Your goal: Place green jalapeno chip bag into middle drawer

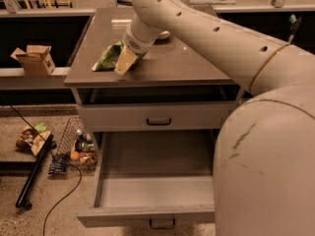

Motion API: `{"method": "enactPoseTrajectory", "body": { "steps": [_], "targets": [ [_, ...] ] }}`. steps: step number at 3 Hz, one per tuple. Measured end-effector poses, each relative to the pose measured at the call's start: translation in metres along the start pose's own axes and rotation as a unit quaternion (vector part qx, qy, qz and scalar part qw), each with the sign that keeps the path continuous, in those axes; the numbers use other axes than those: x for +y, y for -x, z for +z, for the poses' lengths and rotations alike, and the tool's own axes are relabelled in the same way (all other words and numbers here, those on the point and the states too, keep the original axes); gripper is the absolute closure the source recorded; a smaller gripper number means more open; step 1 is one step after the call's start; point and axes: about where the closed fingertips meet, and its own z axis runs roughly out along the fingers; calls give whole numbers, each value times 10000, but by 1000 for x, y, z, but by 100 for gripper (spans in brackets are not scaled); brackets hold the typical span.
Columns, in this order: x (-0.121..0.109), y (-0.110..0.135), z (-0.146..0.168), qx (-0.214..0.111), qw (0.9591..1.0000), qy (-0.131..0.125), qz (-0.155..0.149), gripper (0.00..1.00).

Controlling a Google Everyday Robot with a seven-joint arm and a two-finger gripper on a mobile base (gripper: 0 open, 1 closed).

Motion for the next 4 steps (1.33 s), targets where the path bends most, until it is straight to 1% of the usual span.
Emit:
{"method": "enactPoseTrajectory", "body": {
  "steps": [1,2,3,4],
  "targets": [
    [-7,-11,6,25,9998,-16,180,41],
    [-10,-20,3,-35,9995,-23,299,64],
    [-1,-24,-16,-601,9976,120,330,87],
    [31,-26,-48,-1470,9873,533,293,100]
  ]
}}
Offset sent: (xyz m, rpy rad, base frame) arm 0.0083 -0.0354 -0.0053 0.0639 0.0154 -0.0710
